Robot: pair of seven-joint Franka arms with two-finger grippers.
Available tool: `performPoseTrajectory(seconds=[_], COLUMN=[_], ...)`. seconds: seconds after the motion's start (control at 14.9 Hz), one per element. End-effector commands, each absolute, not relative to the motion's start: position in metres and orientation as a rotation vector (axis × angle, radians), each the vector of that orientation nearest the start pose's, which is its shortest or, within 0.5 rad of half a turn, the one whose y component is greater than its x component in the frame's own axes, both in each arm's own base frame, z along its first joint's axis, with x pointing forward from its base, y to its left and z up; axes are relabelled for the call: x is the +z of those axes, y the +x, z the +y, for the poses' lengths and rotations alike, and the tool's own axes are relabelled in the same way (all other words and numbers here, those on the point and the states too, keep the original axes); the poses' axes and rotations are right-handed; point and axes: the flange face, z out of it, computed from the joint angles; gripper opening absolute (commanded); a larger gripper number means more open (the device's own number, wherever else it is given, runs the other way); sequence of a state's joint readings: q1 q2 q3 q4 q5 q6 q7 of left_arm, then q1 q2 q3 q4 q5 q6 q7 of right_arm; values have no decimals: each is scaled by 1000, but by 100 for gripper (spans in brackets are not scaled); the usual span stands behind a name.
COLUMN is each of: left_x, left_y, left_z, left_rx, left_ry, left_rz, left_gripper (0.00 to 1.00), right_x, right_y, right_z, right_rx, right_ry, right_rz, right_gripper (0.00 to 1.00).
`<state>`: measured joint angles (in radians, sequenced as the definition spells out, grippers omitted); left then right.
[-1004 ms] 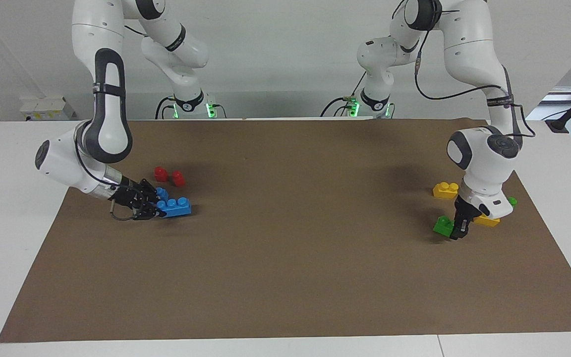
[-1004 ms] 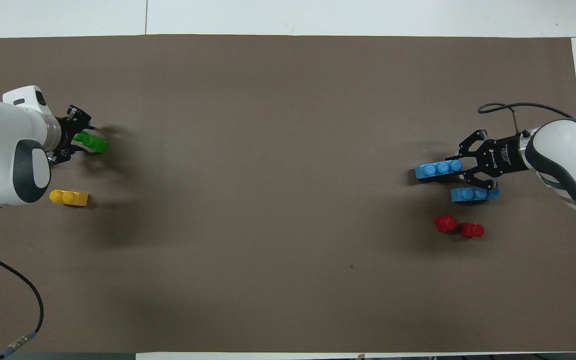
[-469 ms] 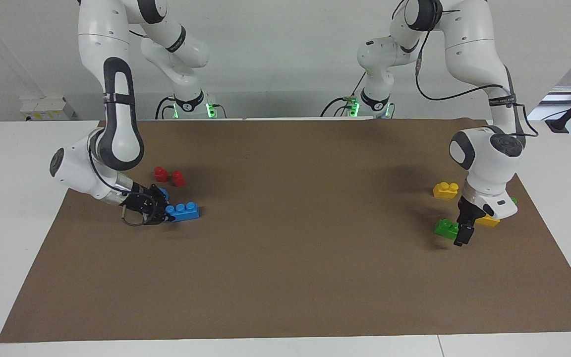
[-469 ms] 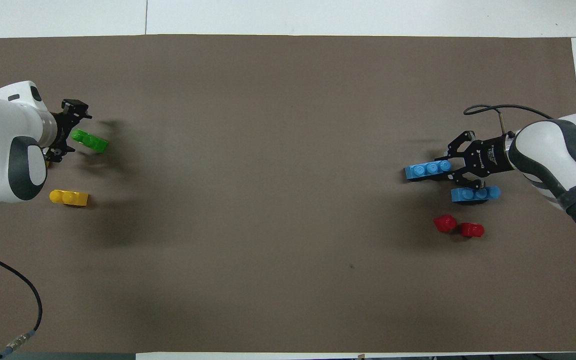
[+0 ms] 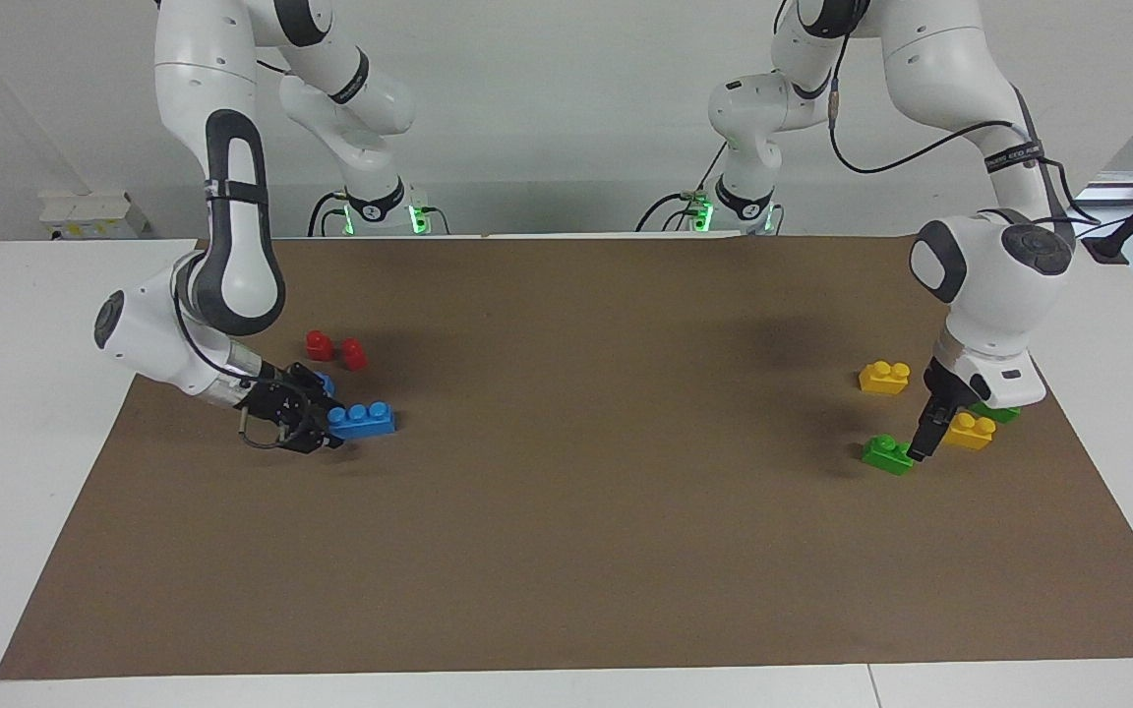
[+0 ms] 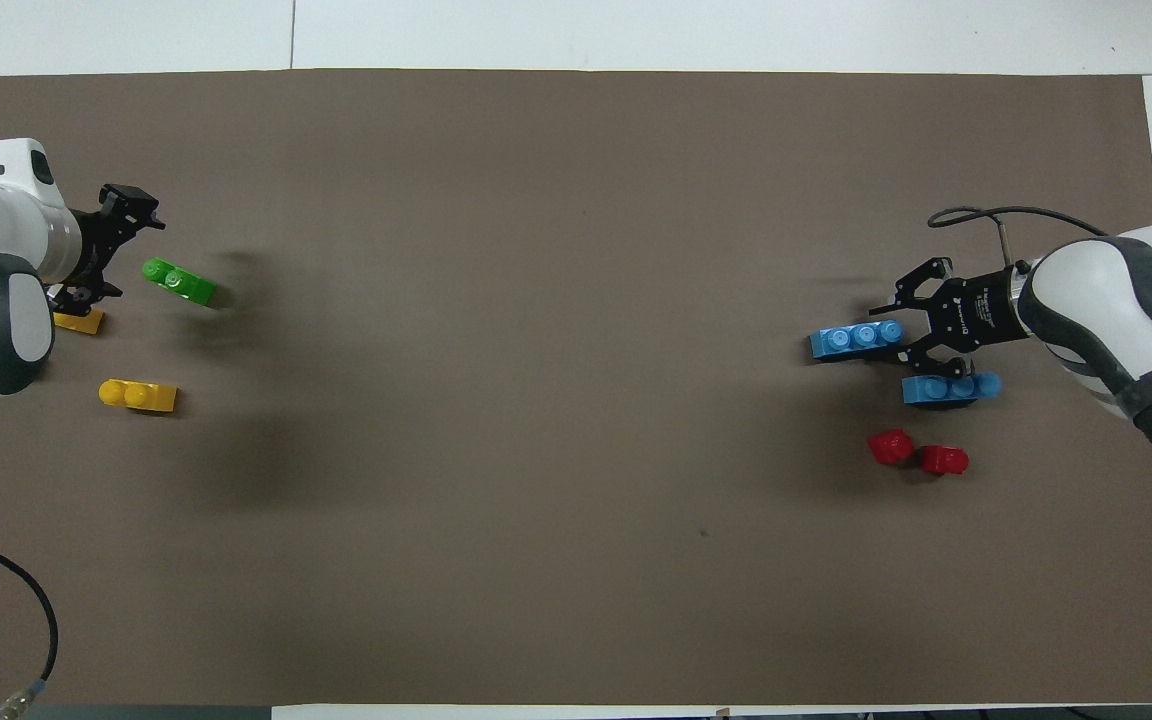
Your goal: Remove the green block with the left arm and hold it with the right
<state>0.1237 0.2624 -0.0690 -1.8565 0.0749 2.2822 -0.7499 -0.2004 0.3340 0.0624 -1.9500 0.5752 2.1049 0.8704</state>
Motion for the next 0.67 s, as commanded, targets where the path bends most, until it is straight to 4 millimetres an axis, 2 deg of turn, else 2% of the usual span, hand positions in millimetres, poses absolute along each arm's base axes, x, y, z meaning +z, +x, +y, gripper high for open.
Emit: performPoseTrajectory(seconds=[0.0, 0.27, 0.4, 0.6], left_x=[429, 463, 481, 510], left_y=[628, 615, 605, 588], left_z=[29, 15, 8, 3], left_rx=[-214, -184, -169, -142], left_ry=[-2955, -2996, -3019, -3049], left_rz=[-986, -788, -652, -399], left_gripper=[100, 100, 100, 100], right_x=[355, 414, 442, 492], right_y=[601, 608, 610, 599], right_z=[-43, -35, -37, -42], right_rx=[383, 267, 219, 114], right_ry=[-2243, -2444, -2570, -2786], right_rz=[1590, 1420, 1240, 956], right_gripper=[100, 100, 100, 100])
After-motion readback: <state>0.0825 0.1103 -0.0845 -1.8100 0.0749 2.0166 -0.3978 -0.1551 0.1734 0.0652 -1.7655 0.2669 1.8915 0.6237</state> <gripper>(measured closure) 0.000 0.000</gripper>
